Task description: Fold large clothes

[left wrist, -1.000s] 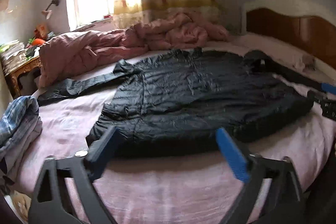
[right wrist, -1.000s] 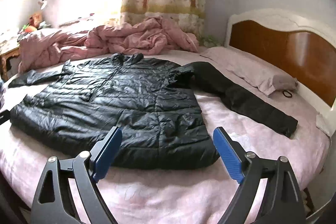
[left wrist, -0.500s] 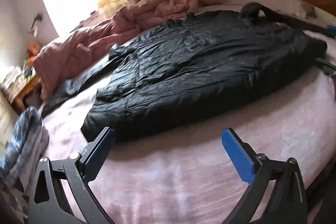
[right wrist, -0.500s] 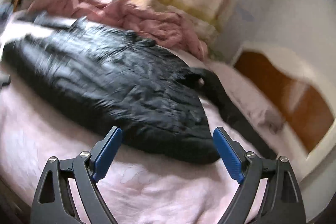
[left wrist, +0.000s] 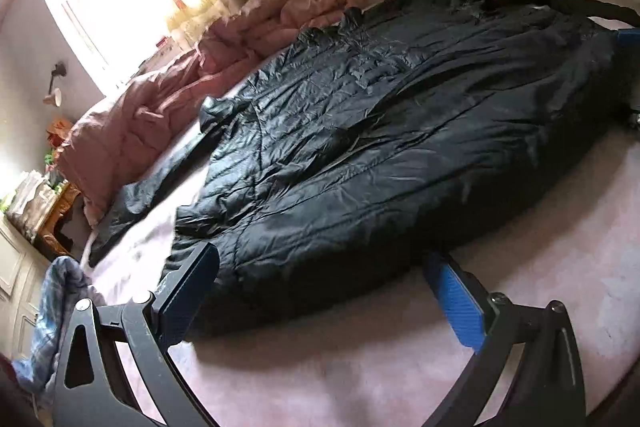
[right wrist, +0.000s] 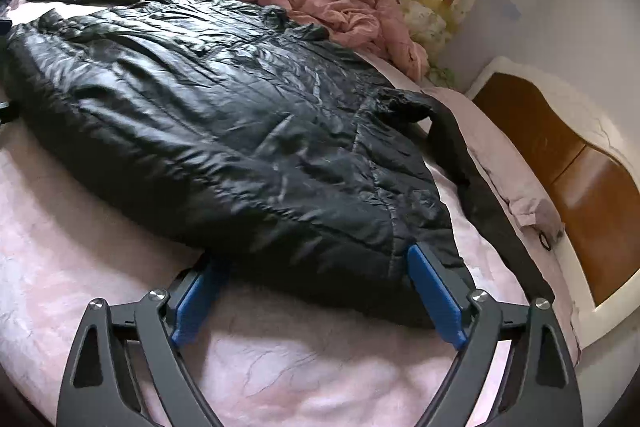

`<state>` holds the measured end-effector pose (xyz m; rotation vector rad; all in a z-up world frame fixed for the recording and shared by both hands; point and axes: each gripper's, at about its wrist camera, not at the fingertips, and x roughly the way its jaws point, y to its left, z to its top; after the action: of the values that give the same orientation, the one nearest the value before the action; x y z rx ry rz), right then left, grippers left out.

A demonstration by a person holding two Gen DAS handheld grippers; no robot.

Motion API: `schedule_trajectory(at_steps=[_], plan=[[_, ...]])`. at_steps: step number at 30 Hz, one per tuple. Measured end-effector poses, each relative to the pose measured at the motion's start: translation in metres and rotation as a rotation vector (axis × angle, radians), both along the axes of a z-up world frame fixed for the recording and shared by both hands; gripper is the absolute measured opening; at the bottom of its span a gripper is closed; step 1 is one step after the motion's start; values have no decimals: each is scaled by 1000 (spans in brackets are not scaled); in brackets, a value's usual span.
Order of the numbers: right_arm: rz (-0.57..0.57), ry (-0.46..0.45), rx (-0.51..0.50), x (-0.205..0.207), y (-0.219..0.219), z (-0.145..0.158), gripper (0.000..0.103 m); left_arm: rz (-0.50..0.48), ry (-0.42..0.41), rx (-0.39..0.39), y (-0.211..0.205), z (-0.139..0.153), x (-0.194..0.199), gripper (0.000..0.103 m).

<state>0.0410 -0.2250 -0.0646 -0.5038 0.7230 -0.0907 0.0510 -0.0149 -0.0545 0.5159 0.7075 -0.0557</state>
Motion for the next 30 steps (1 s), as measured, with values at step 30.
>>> schedule_trajectory(at_steps=[30], plan=[[-70,-138,75,134,-35,73,92,92,-111,-182,39,75,167,103]])
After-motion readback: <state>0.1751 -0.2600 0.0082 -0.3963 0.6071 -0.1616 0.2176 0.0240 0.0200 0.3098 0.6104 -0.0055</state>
